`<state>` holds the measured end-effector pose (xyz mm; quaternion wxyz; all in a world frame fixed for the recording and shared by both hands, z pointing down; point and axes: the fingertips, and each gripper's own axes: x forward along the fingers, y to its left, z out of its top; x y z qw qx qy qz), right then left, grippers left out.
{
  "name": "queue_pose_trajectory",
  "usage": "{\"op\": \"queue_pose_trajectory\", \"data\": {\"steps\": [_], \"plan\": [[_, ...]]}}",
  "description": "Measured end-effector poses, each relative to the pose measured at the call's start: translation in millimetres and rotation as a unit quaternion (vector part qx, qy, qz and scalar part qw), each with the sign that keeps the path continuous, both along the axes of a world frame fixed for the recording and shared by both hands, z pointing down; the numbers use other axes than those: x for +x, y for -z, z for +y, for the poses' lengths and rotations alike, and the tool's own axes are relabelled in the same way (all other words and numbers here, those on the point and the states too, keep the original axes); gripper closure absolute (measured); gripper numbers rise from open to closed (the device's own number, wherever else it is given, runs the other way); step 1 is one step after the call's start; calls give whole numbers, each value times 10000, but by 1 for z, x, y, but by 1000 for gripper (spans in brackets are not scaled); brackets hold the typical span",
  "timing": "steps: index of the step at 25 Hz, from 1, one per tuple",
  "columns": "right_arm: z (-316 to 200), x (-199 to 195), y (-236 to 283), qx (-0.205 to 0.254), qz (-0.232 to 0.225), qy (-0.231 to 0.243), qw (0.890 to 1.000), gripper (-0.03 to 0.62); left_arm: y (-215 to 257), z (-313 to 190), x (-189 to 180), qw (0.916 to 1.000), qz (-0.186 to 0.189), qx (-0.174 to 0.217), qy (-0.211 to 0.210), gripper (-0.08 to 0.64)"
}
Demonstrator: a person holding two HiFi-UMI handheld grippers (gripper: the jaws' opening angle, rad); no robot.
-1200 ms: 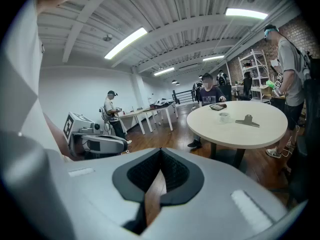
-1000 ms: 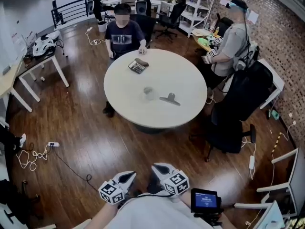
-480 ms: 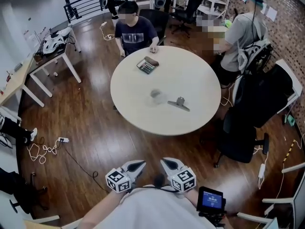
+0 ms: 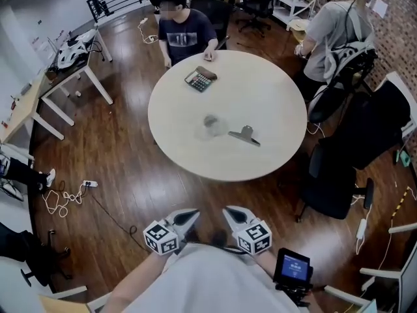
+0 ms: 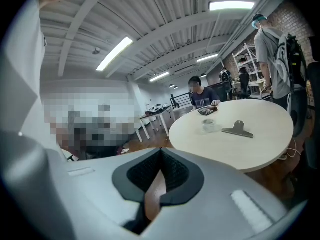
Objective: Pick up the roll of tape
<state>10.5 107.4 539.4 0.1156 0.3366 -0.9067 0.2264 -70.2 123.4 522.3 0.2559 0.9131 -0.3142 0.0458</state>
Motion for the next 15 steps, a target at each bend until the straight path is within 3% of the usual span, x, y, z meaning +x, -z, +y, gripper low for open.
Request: {"op": "queue_pose_trajectory", "data": {"steps": [8, 15], "plan": [[-31, -5, -9, -70, 88, -231, 9997, 584, -9, -33, -2, 9996, 87, -81, -256, 554], [-78, -19, 0, 46, 266, -551, 9981, 584, 0, -92, -24, 9982, 132, 142, -565, 554]]}}
